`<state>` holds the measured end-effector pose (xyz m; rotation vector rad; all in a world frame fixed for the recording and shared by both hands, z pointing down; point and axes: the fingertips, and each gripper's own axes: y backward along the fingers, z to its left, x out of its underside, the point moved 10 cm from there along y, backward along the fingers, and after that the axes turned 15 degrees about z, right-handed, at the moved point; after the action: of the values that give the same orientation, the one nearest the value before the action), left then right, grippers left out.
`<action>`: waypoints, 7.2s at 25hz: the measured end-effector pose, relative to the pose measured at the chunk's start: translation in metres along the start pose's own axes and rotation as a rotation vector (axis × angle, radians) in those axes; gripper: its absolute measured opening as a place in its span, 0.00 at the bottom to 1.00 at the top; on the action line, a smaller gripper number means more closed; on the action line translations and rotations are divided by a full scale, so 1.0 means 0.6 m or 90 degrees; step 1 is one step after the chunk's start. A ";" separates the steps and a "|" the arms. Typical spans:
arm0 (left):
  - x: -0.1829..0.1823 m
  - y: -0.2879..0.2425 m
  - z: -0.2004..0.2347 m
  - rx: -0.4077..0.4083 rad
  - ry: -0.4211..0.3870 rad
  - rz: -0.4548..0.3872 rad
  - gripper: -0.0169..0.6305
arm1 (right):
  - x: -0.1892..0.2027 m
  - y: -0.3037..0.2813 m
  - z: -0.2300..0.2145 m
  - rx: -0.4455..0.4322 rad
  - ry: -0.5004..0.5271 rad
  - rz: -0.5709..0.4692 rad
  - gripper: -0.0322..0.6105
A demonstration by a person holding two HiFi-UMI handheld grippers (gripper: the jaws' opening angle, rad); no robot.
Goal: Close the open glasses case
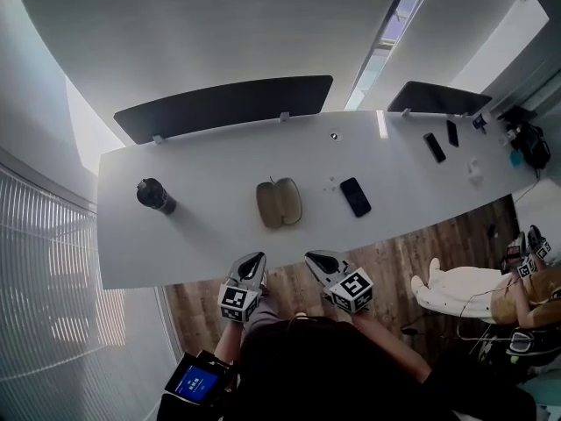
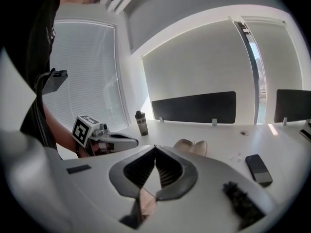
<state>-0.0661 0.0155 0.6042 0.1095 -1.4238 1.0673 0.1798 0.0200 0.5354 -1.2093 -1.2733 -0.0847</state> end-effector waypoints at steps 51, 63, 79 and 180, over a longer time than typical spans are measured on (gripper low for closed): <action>-0.029 -0.240 0.132 -0.001 -0.091 0.245 0.25 | -0.069 -0.150 -0.291 -0.035 -0.055 0.069 0.06; -0.003 -0.271 0.141 0.027 -0.099 0.303 0.27 | -0.073 -0.200 -0.338 -0.058 -0.095 0.103 0.06; 0.007 -0.268 0.145 0.035 -0.082 0.290 0.27 | 0.001 -0.253 -0.391 -0.021 -0.165 0.279 0.24; 0.010 -0.223 0.189 0.058 0.045 0.258 0.30 | -0.143 -0.409 -0.176 -0.158 0.327 0.340 0.21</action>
<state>-0.0644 -0.1292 0.7038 -0.1572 -1.3645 1.4537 0.0619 -0.2092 0.6458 -1.5806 -0.4815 -0.1531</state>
